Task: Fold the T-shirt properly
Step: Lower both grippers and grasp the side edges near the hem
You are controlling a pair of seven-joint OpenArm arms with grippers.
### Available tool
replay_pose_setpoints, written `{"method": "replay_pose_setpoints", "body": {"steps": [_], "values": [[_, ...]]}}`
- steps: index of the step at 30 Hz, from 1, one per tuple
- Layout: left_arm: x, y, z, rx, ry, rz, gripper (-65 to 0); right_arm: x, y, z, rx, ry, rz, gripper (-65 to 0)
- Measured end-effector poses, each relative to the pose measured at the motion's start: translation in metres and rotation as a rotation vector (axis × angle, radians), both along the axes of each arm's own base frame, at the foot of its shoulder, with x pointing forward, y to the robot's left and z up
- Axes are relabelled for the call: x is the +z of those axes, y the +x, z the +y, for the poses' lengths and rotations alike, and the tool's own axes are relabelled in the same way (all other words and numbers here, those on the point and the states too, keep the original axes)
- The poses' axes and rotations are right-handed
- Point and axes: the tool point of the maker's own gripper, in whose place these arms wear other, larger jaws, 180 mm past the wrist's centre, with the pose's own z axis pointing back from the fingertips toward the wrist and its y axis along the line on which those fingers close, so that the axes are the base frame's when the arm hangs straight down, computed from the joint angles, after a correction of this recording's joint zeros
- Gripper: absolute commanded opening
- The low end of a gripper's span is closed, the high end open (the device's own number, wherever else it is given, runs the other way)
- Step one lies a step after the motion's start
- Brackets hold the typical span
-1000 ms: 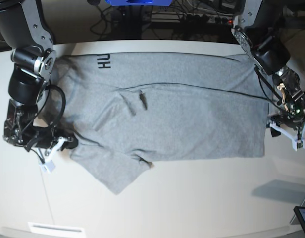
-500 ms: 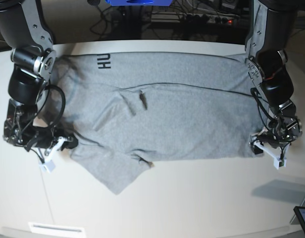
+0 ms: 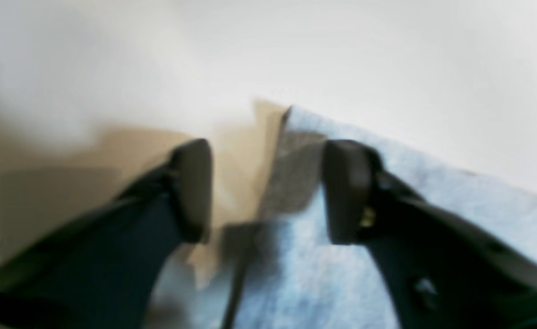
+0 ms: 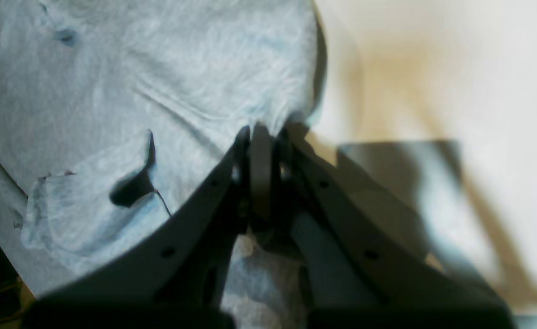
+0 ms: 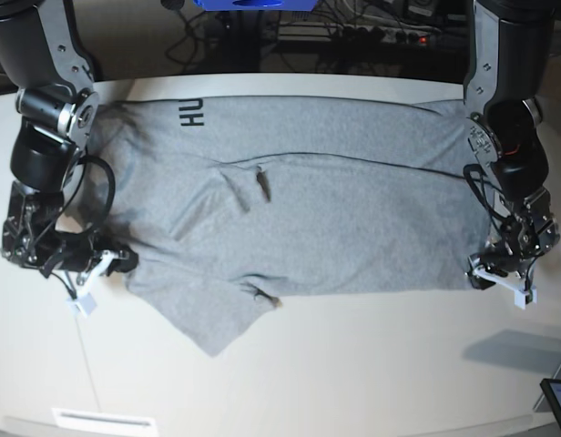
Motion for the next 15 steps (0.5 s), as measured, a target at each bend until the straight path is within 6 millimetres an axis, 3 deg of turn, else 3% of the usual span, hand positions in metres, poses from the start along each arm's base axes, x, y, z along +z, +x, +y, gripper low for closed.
{"method": "replay_pose_setpoints", "body": {"steps": [2,15], "values": [[-0.0024,-0.0031,0.0012,0.012,-0.012,-0.013,-38.3,0.0002,0.0002,0.0001,-0.001,0.001,-0.001,-65.0],[-0.0063,-0.0087,0.0018,0.015,-0.021,-0.028,-38.6,0.0001,0.0002,0.0002,0.0,0.0,-0.001,-65.0]]}}
